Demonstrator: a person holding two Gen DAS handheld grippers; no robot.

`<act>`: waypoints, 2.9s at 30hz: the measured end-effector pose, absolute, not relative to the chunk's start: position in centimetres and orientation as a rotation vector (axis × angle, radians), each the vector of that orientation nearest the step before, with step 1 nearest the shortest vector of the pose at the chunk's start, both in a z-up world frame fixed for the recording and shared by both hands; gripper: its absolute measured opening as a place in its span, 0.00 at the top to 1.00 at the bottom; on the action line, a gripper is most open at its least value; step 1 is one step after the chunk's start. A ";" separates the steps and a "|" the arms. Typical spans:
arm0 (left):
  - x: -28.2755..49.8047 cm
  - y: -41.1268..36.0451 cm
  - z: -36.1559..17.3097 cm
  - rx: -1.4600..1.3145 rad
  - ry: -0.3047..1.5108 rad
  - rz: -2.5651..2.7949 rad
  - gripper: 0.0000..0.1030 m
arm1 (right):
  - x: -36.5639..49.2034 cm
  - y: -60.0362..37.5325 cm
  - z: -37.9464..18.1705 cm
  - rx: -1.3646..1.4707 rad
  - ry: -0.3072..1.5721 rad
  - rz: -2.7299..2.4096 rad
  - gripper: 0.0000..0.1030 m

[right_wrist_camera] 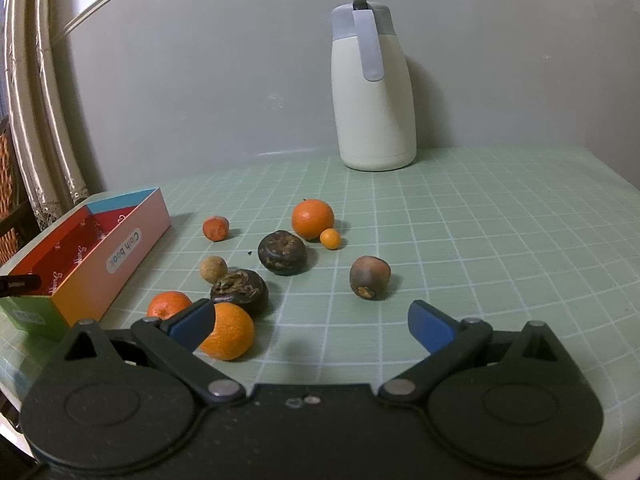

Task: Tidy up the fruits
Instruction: 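Carry the small mandarin with the left tool into the red box and release, then lift the left tool away from the box while the right tool grasps a large mandarin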

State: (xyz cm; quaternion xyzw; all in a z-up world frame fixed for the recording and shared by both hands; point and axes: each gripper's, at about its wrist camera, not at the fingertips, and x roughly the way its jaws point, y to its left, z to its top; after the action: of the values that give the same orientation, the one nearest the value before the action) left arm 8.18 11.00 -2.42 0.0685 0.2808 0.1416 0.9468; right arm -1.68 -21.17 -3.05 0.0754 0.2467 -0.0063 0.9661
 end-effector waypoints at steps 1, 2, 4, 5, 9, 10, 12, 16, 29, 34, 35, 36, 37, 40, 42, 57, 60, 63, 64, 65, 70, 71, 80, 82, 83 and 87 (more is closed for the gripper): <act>8.2 10.9 -2.5 0.143 0.571 0.293 0.78 | -1.7 -21.2 -3.0 0.153 0.499 -0.014 0.00; 8.3 10.9 -2.5 0.145 0.572 0.298 0.78 | -1.7 -21.2 -3.0 0.154 0.497 -0.014 0.00; 8.5 11.0 -2.5 0.148 0.574 0.306 0.78 | -1.8 -21.3 -3.0 0.155 0.496 -0.011 0.00; 8.5 10.9 -2.5 0.147 0.573 0.309 0.78 | -1.8 -21.3 -3.0 0.156 0.495 -0.009 0.00; 8.5 10.5 -2.5 0.151 0.571 0.317 0.67 | -1.9 -21.3 -2.9 0.159 0.486 0.011 0.00; 8.4 10.5 -2.5 0.142 0.569 0.302 0.63 | -2.0 -21.2 -2.8 0.159 0.484 0.018 0.00; 8.1 10.5 -2.4 0.133 0.558 0.287 0.55 | -2.0 -21.1 -2.8 0.159 0.479 0.037 0.00; 7.2 10.0 -2.1 0.150 0.523 0.290 0.47 | -2.1 -20.6 -2.6 0.155 0.464 0.064 0.00; 3.2 11.0 -0.6 0.079 0.420 0.291 0.15 | -1.2 -20.5 -3.1 0.213 0.487 0.090 0.00; 1.8 11.7 -0.7 0.075 0.409 0.287 0.14 | -0.5 -19.7 -3.4 0.201 0.513 0.096 0.00; 1.6 11.9 -0.7 0.075 0.409 0.289 0.13 | -0.3 -19.6 -3.4 0.207 0.514 0.103 0.00; 1.4 12.0 -0.8 0.074 0.410 0.291 0.13 | -0.3 -19.5 -3.4 0.212 0.513 0.108 0.00; 1.4 12.2 -0.8 0.073 0.411 0.294 0.13 | -0.2 -19.4 -3.5 0.221 0.513 0.121 0.01; 1.1 12.8 -0.9 0.072 0.409 0.306 0.12 | -0.1 -19.7 -3.5 0.286 0.506 0.145 0.01; 1.0 13.1 -0.9 0.071 0.409 0.312 0.12 | -0.3 -20.0 -3.3 0.312 0.488 0.135 0.01; 0.9 13.4 -1.2 0.073 0.406 0.319 0.12 | -0.2 -18.8 -2.7 0.167 0.484 0.068 0.00; 0.9 13.4 -1.3 0.072 0.407 0.320 0.11 | 0.1 -18.6 -3.0 0.170 0.524 0.094 0.00; 0.9 13.5 -1.3 0.070 0.408 0.325 0.11 | 0.3 -18.3 -3.4 0.192 0.541 0.122 0.01; 0.9 13.5 -1.3 0.068 0.409 0.326 0.11 | 0.1 -18.2 -3.5 0.199 0.522 0.123 0.01; 0.9 13.6 -1.3 0.067 0.409 0.327 0.10 | -0.1 -18.1 -3.5 0.212 0.496 0.126 0.01; 0.8 14.0 -1.3 0.065 0.411 0.341 0.08 | 0.9 -17.9 -3.5 0.191 0.539 0.099 0.00; 0.7 14.1 -1.3 0.063 0.412 0.343 0.08 | 0.9 -17.8 -3.5 0.178 0.534 0.080 0.00; 0.5 14.9 -1.3 0.047 0.416 0.353 0.06 | 1.4 -16.7 -4.1 0.054 0.553 0.054 0.26; 0.5 14.9 -1.3 0.050 0.417 0.352 0.06 | 1.7 -16.8 -4.4 0.072 0.569 0.073 0.32; 0.5 14.9 -1.3 0.049 0.416 0.353 0.06 | 1.8 -16.8 -4.5 0.076 0.575 0.080 0.39; 0.4 15.1 -1.3 0.050 0.415 0.354 0.06 | 2.1 -16.8 -4.8 0.108 0.595 0.108 0.52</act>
State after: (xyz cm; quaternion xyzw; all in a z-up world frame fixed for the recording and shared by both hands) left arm 0.38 15.14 -1.34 0.0247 0.2047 0.1750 0.9627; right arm 2.09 -16.76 -4.77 0.0531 0.2928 0.0532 0.9532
